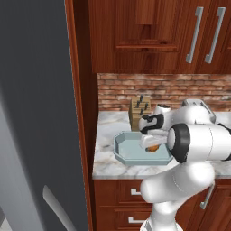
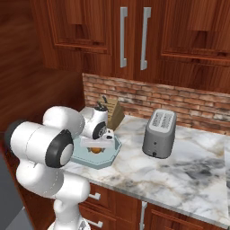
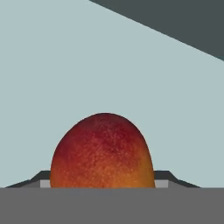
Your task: Pick the tangerine and mango from the fridge and place them inside the tupperware on the counter.
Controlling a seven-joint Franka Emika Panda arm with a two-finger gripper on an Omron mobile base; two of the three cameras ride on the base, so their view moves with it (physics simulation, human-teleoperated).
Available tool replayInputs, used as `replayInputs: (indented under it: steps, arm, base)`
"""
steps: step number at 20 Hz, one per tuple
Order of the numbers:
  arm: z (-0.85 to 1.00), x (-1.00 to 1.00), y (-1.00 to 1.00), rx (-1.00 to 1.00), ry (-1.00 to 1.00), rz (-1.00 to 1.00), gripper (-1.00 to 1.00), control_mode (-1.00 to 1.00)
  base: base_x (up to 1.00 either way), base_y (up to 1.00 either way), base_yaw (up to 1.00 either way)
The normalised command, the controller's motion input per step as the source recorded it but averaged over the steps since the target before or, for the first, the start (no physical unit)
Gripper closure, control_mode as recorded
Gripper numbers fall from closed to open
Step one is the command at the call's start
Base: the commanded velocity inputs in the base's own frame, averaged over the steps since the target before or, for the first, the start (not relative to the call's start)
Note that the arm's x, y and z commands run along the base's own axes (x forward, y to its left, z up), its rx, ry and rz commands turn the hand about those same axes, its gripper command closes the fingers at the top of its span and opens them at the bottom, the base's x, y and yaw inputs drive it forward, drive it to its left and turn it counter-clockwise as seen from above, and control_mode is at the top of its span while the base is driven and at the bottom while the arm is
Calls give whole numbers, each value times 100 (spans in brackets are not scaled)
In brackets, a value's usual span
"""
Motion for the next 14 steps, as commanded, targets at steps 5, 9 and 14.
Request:
replayInputs:
  steps: [5,9,14]
  arm:
    - [-5,-1,0,0,0,-2,-100,-100]
    - [3,-25,0,0,0,-12,-100,-100]
    - [25,-42,0,1,0,-21,-100,-100]
  base:
    - [0,0,0]
    - [0,0,0]
    - [0,0,0]
